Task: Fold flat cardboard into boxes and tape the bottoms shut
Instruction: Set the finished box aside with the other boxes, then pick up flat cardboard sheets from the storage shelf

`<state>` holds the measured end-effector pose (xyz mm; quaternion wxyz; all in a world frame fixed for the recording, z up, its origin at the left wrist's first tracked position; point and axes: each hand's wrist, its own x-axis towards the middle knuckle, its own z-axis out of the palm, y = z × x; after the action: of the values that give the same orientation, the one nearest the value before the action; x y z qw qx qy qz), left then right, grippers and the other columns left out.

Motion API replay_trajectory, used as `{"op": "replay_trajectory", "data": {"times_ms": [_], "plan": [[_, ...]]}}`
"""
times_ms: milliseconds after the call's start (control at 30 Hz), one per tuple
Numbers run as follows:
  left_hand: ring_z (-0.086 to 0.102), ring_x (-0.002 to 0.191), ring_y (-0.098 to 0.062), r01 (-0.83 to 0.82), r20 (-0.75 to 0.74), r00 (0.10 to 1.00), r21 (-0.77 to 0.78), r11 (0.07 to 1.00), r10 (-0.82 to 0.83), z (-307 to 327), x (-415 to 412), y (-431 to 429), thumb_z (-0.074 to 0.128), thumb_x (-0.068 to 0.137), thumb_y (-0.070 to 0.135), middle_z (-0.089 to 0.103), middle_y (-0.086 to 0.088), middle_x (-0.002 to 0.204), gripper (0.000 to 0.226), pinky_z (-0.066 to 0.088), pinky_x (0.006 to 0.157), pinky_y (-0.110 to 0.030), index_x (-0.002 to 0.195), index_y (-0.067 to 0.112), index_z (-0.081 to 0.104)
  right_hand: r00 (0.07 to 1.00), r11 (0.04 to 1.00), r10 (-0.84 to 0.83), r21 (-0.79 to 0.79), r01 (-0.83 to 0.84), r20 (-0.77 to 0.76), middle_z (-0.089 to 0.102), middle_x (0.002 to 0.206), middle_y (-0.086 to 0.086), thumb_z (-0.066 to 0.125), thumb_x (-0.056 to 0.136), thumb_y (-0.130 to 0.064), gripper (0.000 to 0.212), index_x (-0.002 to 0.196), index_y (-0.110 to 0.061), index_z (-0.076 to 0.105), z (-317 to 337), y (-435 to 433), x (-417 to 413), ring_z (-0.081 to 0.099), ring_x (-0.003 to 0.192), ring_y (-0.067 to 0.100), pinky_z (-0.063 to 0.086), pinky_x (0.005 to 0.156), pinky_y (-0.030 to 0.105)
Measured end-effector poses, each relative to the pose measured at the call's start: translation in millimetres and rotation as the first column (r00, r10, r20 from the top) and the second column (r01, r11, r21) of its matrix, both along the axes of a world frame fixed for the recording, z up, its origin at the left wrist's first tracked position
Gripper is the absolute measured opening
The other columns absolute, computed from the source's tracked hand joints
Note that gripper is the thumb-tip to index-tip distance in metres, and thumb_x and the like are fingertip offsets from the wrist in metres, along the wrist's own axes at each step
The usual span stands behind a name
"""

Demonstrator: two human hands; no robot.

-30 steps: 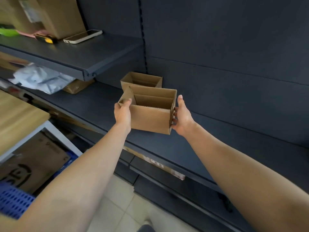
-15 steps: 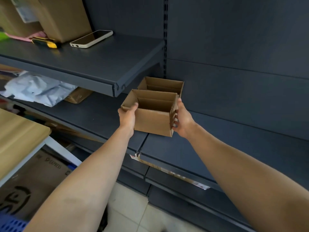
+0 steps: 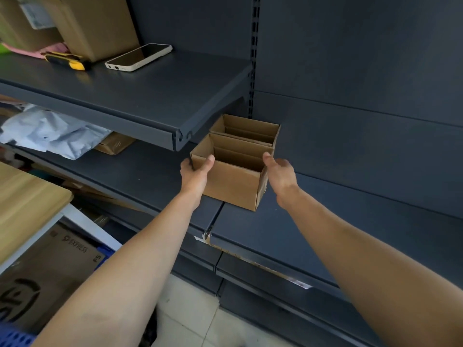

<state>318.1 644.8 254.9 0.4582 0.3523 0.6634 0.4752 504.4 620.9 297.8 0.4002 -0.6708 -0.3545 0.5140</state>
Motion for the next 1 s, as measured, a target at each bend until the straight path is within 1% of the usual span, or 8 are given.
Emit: {"op": "replay_trajectory", "data": {"times_ms": [133, 300, 400, 467, 600, 700, 900, 1000], "plan": [[0.040, 0.117, -0.013, -0.019, -0.185, 0.982, 0.116, 0.993, 0.041, 12.6, 11.8, -33.7, 0.063, 0.090, 0.032, 0.034, -0.006, 0.141, 0.064, 0.032, 0.096, -0.024, 0.142, 0.011, 0.033, 0.910, 0.949, 0.202, 0.157, -0.274, 0.363, 0.036, 0.150, 0.005, 0.051, 0.095, -0.044, 0.064, 0.147, -0.014, 0.030, 14.0, -14.2, 4.4, 0.034, 0.138, 0.025, 0.035, 0.107, 0.035], [0.038, 0.130, -0.016, 0.164, -0.451, 0.889, 0.144, 0.976, -0.083, 32.0, 31.3, -89.2, 0.060, 0.092, 0.021, 0.039, -0.004, 0.137, 0.051, 0.026, 0.098, -0.018, 0.137, 0.010, 0.041, 0.540, 0.769, 0.372, 0.075, -0.635, 0.755, 0.030, 0.152, 0.007, 0.056, 0.092, -0.041, 0.068, 0.148, -0.014, 0.029, 44.7, -43.0, 10.8, 0.018, 0.143, 0.026, 0.025, 0.115, 0.044], [0.037, 0.129, -0.017, 0.240, -0.621, 0.780, 0.186, 0.953, -0.075, 58.5, 45.5, -129.9, 0.059, 0.091, 0.018, 0.042, -0.003, 0.133, 0.045, 0.025, 0.099, -0.016, 0.133, 0.010, 0.045, 0.304, 0.660, 0.354, -0.006, -0.752, 0.884, 0.028, 0.153, 0.008, 0.057, 0.091, -0.040, 0.069, 0.148, -0.014, 0.028, 70.7, -67.9, 15.2, 0.017, 0.143, 0.028, 0.017, 0.117, 0.044], [0.039, 0.125, -0.017, 0.262, -0.714, 0.700, 0.240, 0.935, -0.013, 83.7, 56.5, -159.8, 0.060, 0.090, 0.016, 0.043, -0.004, 0.132, 0.042, 0.026, 0.098, -0.016, 0.130, 0.009, 0.048, 0.227, 0.595, 0.305, 0.001, -0.804, 0.925, 0.028, 0.152, 0.007, 0.057, 0.091, -0.038, 0.067, 0.147, -0.014, 0.029, 91.7, -88.5, 18.3, 0.014, 0.144, 0.028, 0.012, 0.118, 0.043], [0.040, 0.125, -0.021, 0.246, -0.835, 0.518, 0.353, 0.903, 0.185, 138.4, 75.1, -218.7, 0.060, 0.087, 0.013, 0.047, -0.007, 0.129, 0.042, 0.029, 0.108, -0.031, 0.127, 0.007, 0.052, 0.168, 0.456, 0.210, 0.056, -0.888, 0.963, 0.027, 0.153, 0.006, 0.058, 0.091, -0.036, 0.068, 0.147, -0.013, 0.028, 137.3, -133.4, 20.1, 0.010, 0.146, 0.028, 0.009, 0.119, 0.044], [0.043, 0.123, -0.026, 0.196, -0.874, 0.378, 0.398, 0.896, 0.306, 173.5, 79.2, -257.9, 0.057, 0.083, 0.022, 0.050, -0.010, 0.127, 0.045, 0.033, 0.107, -0.038, 0.125, 0.006, 0.053, 0.144, 0.333, 0.125, 0.095, -0.938, 0.982, 0.024, 0.154, 0.006, 0.059, 0.090, -0.040, 0.070, 0.147, -0.014, 0.028, 166.2, -164.3, 16.5, 0.007, 0.146, 0.028, 0.007, 0.119, 0.045], [0.046, 0.118, -0.033, 0.078, -0.908, 0.090, 0.417, 0.905, 0.410, 224.2, 64.0, -339.9, 0.048, 0.080, 0.033, 0.052, -0.016, 0.124, 0.054, 0.036, 0.104, -0.048, 0.123, 0.002, 0.053, 0.186, 0.113, 0.046, 0.180, -0.977, 0.982, 0.022, 0.155, 0.005, 0.063, 0.087, -0.043, 0.075, 0.147, -0.017, 0.029, 208.0, -218.8, -1.6, 0.004, 0.147, 0.028, 0.005, 0.119, 0.046], [0.044, 0.119, -0.031, 0.018, -0.895, -0.037, 0.444, 0.896, 0.444, 236.0, 50.4, -379.0, 0.054, 0.080, 0.030, 0.051, -0.016, 0.124, 0.052, 0.033, 0.106, -0.050, 0.124, 0.003, 0.052, 0.207, 0.012, 0.022, 0.206, -0.978, 0.978, 0.023, 0.154, 0.004, 0.066, 0.085, -0.042, 0.075, 0.147, -0.019, 0.029, 220.7, -243.9, -20.0, 0.005, 0.147, 0.028, 0.007, 0.120, 0.046]]}}
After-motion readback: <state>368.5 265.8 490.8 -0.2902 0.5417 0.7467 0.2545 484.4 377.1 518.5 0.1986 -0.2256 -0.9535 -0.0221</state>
